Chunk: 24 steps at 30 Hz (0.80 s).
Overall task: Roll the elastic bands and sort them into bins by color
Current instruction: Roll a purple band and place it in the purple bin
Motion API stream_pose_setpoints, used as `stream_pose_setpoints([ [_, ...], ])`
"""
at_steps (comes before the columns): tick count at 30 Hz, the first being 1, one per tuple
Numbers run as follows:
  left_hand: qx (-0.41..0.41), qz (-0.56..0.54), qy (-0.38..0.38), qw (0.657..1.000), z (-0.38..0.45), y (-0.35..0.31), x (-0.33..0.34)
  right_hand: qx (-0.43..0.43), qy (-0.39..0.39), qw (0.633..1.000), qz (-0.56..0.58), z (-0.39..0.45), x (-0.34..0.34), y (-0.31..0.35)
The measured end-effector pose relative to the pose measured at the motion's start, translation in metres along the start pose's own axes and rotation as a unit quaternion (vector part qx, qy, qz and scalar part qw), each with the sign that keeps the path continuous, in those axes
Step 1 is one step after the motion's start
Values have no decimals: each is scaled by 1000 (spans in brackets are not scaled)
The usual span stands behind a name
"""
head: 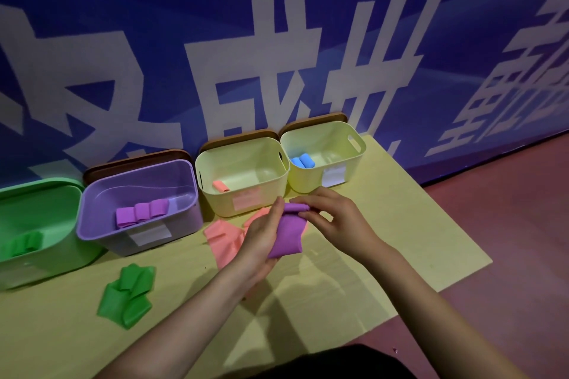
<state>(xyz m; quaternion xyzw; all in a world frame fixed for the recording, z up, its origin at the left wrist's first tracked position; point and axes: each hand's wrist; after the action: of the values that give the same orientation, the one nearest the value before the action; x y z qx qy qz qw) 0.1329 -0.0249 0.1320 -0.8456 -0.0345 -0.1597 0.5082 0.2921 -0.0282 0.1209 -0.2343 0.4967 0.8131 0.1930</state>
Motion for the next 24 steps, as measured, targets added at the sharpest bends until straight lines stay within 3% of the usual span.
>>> stream_pose_setpoints([
  [3,11,-10,15,1000,2,-3,2,-12,33,999,-4,4,-6,-3],
  [8,56,-73,49,995,12,-7,-2,130,4,973,190,9,-7,-1],
  [12,111,-30,50,992,17,-10,-3,206,-17,941,267,21,2,-1],
  [18,152,13,-18,988,25,-9,-8,165,-13,961,223,34,16,-8],
  [24,57,-65,-58,995,28,0,-14,91,-22,981,172,42,25,-7],
])
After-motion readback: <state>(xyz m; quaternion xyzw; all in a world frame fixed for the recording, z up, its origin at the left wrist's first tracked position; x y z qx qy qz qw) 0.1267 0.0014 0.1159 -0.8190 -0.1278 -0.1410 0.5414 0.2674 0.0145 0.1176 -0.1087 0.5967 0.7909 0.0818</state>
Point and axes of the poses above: each hand's wrist, its own z-axis towards the middle knuckle, its own x-axis out of the palm, y = z × x, and after that the axes turned 2 degrees about -y, right-handed
